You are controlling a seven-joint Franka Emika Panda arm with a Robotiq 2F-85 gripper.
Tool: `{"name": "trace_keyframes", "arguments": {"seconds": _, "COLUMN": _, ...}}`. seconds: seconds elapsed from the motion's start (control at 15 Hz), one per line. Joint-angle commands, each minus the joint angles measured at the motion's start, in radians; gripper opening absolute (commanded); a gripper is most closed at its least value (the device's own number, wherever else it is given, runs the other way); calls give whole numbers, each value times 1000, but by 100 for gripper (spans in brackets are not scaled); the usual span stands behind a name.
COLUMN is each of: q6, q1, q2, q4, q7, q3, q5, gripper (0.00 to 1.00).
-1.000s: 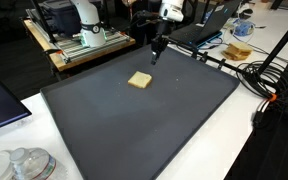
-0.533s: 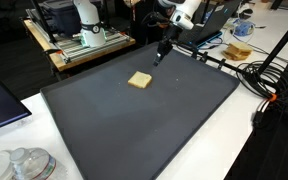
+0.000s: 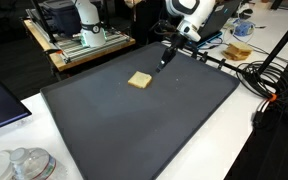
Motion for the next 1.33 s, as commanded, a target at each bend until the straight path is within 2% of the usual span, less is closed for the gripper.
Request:
{"name": "trace_keyframes", "arguments": {"seconds": 0.0, "q6": -55, "q1": -29, "q2": 48, "q4": 95, "q7": -125, "q3": 11, "q5": 43, "gripper": 6}}
{"name": "trace_keyframes", "arguments": {"seconds": 0.53, "q6": -86, "q1": -120, "q2": 74, "q4": 201, "q7": -425, "q3": 27, "q5": 196, "gripper": 6}}
{"name": "trace_keyframes", "arguments": {"seconds": 1.27, "q6": -157, "q1": -277, "q2": 100, "q4": 306, "q7": -726, "q3": 56, "q5": 428, "gripper": 6}}
